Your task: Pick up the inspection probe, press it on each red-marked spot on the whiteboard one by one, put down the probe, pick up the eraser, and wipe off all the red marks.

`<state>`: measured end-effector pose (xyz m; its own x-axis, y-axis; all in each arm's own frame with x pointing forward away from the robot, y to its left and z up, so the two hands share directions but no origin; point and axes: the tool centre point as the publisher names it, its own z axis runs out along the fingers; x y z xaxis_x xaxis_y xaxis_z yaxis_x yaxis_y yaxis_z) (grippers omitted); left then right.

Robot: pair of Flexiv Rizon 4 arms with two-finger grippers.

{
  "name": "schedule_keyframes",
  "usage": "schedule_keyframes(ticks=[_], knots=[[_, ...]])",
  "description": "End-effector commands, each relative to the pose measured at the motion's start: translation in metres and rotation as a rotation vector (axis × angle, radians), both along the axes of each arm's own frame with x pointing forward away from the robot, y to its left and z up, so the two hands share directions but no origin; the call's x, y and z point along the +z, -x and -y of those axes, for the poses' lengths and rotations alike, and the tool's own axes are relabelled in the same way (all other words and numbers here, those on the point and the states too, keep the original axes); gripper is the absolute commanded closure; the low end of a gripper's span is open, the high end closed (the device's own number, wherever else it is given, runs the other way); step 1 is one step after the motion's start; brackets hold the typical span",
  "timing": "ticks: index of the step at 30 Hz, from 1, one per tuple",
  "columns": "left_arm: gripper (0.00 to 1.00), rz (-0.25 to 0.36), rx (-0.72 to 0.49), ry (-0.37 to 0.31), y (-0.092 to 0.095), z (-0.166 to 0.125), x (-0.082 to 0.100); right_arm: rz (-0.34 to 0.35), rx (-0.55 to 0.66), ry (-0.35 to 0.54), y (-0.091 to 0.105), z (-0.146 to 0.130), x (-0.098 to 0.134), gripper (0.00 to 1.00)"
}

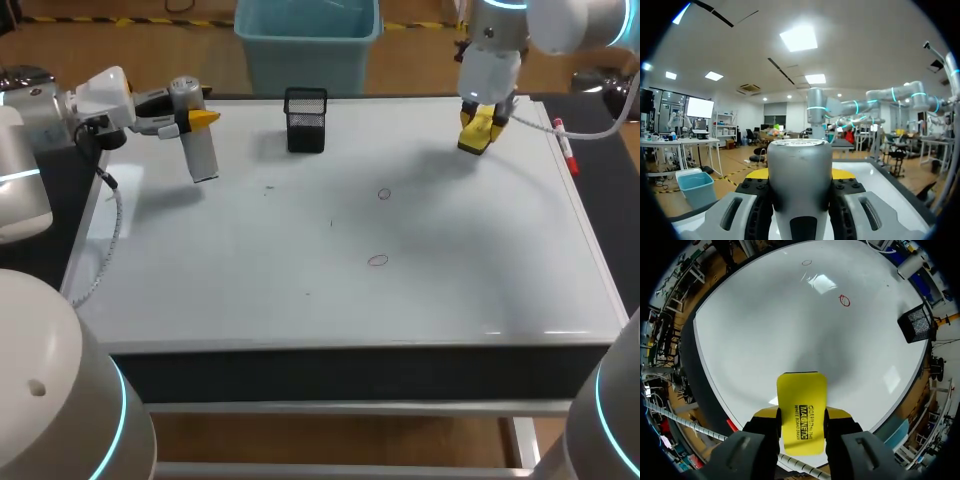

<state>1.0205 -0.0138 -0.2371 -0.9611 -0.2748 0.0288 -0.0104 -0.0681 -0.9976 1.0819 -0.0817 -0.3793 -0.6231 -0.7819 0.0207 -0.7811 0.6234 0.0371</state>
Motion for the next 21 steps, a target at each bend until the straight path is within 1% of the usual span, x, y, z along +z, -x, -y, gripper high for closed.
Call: schedule_keyframes(ticks=[1, 5, 6, 8, 10, 11, 13, 17, 18, 19, 21], knots=[[1.0, -0.001, -0.003, 0.0, -0.001, 0.0, 0.001, 0.0, 0.001, 0.004, 0.0, 0.001, 0.001, 1.0], [1.0, -0.001, -0.003, 0.0, -0.001, 0.0, 0.001, 0.0, 0.001, 0.004, 0.0, 0.001, 0.001, 1.0], [1.0, 0.011, -0.008, -0.009, 0.0, 0.003, 0.008, 0.0, 0.001, 0.004, 0.0, 0.001, 0.001, 1.0], [1.0, 0.026, -0.035, -0.017, -0.001, 0.01, 0.015, 0.0, 0.001, 0.004, 0.0, 0.001, 0.001, 1.0], [1.0, 0.02, -0.073, -0.048, -0.003, 0.023, 0.02, 0.0, 0.001, 0.004, 0.0, 0.001, 0.001, 1.0], [1.0, 0.025, -0.093, -0.051, -0.004, 0.03, 0.022, 0.0, 0.001, 0.004, 0.0, 0.001, 0.001, 1.0], [1.0, 0.036, -0.12, -0.045, -0.005, 0.041, 0.024, 0.0, 0.001, 0.004, 0.0, 0.001, 0.001, 1.0], [1.0, 0.048, -0.188, -0.046, -0.007, 0.071, 0.028, 0.0, 0.001, 0.004, 0.0, 0.001, 0.001, 1.0], [1.0, 0.041, -0.197, -0.048, -0.007, 0.078, 0.029, 0.0, 0.001, 0.004, 0.0, 0.001, 0.001, 1.0], [1.0, 0.018, -0.204, -0.056, -0.008, 0.088, 0.029, 0.0, 0.001, 0.004, 0.0, 0.001, 0.001, 1.0], [1.0, 0.028, -0.23, -0.045, -0.007, 0.105, 0.029, 0.0, 0.001, 0.004, 0.0, 0.001, 0.001, 1.0]])
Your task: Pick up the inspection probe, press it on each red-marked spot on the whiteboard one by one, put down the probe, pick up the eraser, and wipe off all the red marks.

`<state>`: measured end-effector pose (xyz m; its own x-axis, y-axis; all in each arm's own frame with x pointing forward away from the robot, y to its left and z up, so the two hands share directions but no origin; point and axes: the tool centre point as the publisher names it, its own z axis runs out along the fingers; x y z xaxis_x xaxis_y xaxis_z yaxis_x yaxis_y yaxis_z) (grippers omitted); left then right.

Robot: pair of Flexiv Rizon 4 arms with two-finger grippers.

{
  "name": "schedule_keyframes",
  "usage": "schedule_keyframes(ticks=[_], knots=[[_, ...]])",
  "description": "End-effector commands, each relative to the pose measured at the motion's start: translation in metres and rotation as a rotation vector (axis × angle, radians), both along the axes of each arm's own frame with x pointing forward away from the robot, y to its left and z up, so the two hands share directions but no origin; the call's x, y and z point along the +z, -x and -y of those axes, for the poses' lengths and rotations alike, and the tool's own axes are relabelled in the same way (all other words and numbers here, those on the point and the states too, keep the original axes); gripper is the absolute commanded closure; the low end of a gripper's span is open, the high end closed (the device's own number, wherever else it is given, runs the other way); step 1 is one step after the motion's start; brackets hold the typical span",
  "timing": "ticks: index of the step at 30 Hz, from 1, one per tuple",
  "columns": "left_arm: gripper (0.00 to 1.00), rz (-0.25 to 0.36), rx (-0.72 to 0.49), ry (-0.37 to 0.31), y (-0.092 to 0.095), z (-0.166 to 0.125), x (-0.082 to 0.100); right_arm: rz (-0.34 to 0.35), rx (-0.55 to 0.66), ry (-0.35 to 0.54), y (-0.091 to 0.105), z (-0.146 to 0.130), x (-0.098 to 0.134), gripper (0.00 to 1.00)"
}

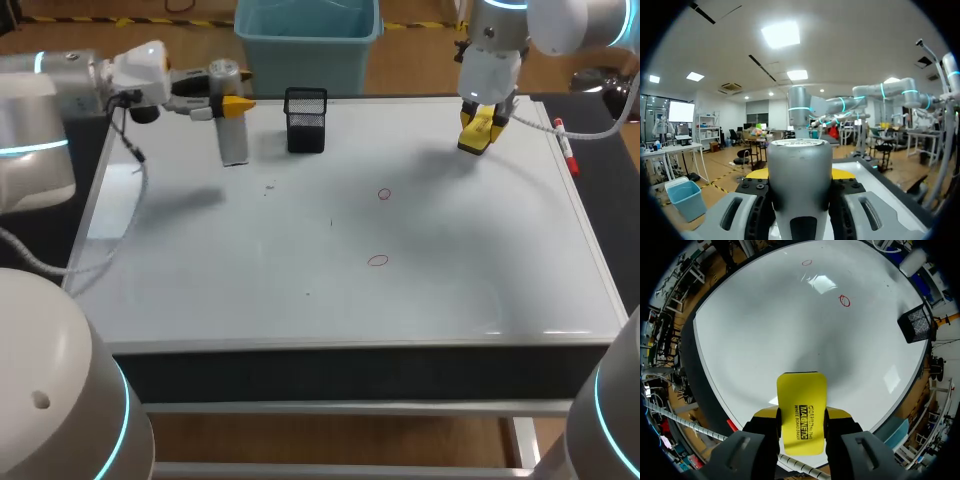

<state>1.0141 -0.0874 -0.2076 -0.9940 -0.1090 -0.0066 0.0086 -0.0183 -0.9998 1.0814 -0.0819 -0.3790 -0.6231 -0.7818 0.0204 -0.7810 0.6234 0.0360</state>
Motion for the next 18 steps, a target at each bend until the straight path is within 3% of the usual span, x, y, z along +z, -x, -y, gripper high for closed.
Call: schedule_keyframes(ticks=[1, 9, 18], knots=[[1.0, 0.002, -0.069, 0.009, -0.012, 0.037, 0.0, -0.001, 0.001, 0.003, -0.001, 0.0, 0.001, 1.0], [1.0, 0.023, -0.114, 0.05, -0.009, 0.088, 0.002, -0.001, 0.001, 0.003, -0.001, 0.0, 0.001, 1.0], [1.0, -0.035, -0.13, 0.042, -0.009, 0.139, -0.009, -0.001, 0.001, 0.003, -0.001, 0.0, 0.001, 1.0]])
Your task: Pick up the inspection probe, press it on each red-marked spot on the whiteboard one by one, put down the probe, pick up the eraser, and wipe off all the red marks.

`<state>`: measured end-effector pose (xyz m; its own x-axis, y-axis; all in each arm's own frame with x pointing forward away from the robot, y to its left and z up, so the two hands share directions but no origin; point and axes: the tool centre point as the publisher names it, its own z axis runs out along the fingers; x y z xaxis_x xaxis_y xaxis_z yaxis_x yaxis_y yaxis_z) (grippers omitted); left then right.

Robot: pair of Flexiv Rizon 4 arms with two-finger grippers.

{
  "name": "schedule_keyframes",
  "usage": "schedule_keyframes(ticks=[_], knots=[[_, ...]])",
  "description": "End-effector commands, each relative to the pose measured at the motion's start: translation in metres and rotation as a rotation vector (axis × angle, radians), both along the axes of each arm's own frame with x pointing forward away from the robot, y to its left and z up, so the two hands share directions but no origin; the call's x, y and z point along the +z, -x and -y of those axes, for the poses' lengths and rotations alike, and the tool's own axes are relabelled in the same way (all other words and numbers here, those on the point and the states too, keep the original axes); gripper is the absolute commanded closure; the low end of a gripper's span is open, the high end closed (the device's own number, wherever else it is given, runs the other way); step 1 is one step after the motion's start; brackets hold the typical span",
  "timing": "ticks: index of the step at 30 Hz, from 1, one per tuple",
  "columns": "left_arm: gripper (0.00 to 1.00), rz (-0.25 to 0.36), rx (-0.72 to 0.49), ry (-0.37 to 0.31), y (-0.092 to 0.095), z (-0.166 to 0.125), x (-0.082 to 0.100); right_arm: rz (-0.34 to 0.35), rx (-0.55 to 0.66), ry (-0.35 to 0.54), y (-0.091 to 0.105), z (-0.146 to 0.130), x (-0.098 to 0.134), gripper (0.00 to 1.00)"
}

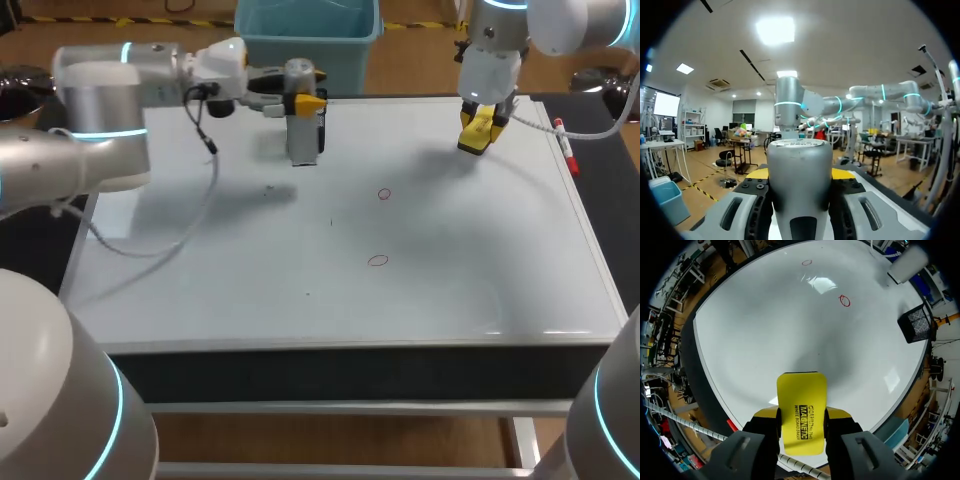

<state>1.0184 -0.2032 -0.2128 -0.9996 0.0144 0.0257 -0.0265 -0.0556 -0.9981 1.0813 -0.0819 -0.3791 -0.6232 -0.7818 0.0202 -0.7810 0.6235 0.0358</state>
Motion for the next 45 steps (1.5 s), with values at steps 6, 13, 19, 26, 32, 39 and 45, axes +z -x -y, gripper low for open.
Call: schedule_keyframes(ticks=[6, 13, 19, 26, 32, 39, 45], knots=[[1.0, -0.008, 0.001, -0.014, 0.006, 0.046, -0.005, -0.001, 0.001, 0.003, -0.001, 0.0, 0.001, 1.0], [1.0, -0.005, 0.026, -0.031, 0.022, 0.07, -0.008, -0.001, 0.001, 0.003, -0.001, 0.0, 0.001, 1.0], [1.0, 0.008, 0.008, -0.014, 0.027, 0.084, -0.014, -0.001, 0.001, 0.003, -0.001, 0.0, 0.001, 1.0], [1.0, 0.05, -0.016, 0.016, 0.027, 0.095, -0.019, -0.001, 0.001, 0.003, -0.001, 0.0, 0.001, 1.0], [1.0, 0.05, -0.025, 0.032, 0.024, 0.103, -0.024, -0.001, 0.001, 0.003, -0.001, 0.0, 0.001, 1.0], [1.0, 0.037, -0.029, 0.043, 0.023, 0.113, -0.025, -0.001, 0.001, 0.003, -0.001, 0.0, 0.001, 1.0], [1.0, 0.027, -0.037, 0.05, 0.024, 0.119, -0.03, -0.001, 0.001, 0.003, -0.001, 0.0, 0.001, 1.0]])
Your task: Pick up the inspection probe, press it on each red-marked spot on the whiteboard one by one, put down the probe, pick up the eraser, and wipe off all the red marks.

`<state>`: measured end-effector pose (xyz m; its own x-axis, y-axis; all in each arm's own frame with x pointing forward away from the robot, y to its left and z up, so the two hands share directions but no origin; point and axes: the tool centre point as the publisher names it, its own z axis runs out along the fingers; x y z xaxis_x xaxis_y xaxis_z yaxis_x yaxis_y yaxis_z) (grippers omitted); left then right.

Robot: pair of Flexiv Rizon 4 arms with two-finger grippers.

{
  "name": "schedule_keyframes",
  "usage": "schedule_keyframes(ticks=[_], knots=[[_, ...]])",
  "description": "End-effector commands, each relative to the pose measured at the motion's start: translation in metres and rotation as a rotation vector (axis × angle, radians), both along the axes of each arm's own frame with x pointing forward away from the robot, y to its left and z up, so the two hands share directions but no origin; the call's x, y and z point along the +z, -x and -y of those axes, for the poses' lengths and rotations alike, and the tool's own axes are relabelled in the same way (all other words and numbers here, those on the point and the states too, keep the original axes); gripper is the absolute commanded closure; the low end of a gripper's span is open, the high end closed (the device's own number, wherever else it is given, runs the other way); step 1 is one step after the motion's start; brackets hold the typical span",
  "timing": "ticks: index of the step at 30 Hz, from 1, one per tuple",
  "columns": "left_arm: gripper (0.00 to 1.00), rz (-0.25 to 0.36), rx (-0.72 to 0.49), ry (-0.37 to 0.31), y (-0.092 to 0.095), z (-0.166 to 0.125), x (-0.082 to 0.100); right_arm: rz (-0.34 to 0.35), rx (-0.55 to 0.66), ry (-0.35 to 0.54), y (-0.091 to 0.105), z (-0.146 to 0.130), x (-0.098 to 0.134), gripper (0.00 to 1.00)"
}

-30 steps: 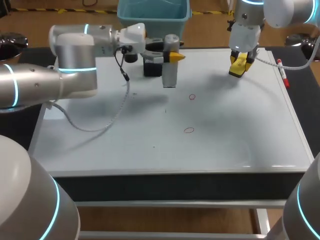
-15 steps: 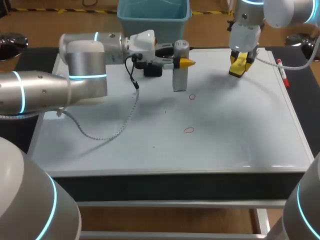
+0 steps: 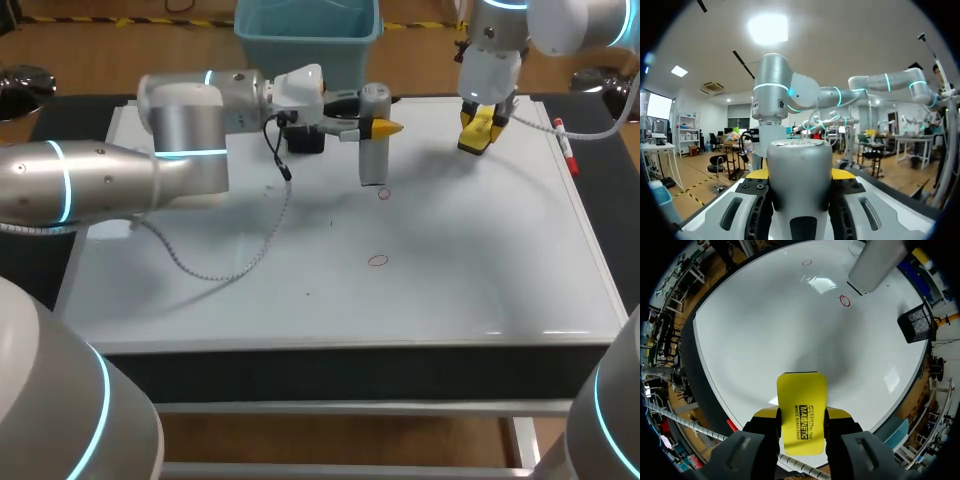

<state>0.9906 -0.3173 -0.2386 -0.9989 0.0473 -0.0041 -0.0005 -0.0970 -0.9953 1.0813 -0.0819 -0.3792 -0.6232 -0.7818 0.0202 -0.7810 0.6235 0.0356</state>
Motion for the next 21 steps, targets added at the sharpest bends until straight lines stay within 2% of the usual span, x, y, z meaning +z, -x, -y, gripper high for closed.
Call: schedule_keyframes(ticks=[1, 15, 21], knots=[[1.0, -0.001, -0.004, 0.009, -0.003, 0.006, -0.004, -0.001, 0.001, 0.003, -0.001, 0.0, 0.001, 1.0], [1.0, 0.003, -0.02, 0.002, -0.001, 0.016, -0.015, -0.001, 0.001, 0.003, -0.001, 0.0, 0.001, 1.0], [1.0, -0.007, -0.038, -0.009, -0.003, 0.017, -0.025, -0.001, 0.001, 0.003, -0.001, 0.0, 0.001, 1.0]])
